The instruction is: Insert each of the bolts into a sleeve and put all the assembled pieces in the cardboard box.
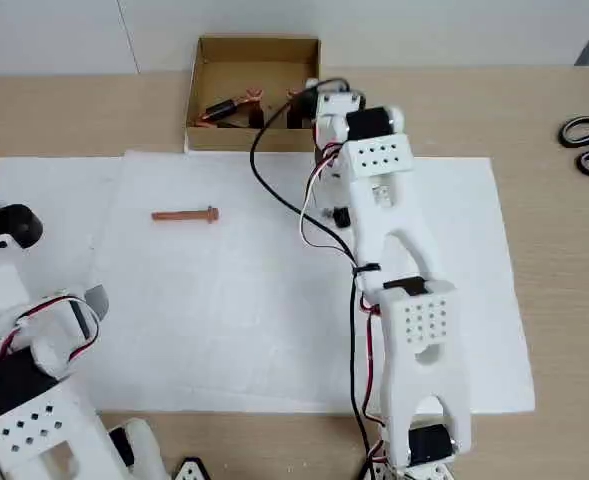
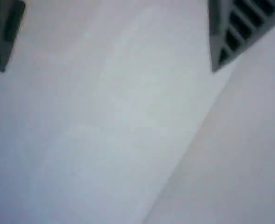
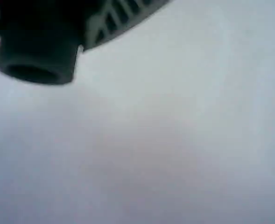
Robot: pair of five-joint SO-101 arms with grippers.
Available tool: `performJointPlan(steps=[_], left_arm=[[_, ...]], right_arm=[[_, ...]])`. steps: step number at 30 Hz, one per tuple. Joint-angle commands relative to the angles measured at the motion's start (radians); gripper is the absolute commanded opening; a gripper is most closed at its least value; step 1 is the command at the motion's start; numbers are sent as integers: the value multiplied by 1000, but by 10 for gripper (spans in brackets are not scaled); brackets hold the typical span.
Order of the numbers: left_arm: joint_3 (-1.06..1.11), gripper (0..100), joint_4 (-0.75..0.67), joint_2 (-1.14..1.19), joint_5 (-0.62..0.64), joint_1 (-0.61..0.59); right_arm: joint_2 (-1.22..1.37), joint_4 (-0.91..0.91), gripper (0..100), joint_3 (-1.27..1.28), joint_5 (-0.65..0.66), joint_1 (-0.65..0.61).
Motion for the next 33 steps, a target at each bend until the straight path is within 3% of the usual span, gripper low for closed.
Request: performJointPlan(steps=[1,6,33], left_arm=[[-2,265,-20,-12,-6,2],[-2,265,-20,-12,-6,2],[-2,265,-21,-12,-6,2]], right_arm=[[22,-5,85,-6,-9,2],[64,1,157,-6,-9,1],[153,-5,154,-6,-9,7]])
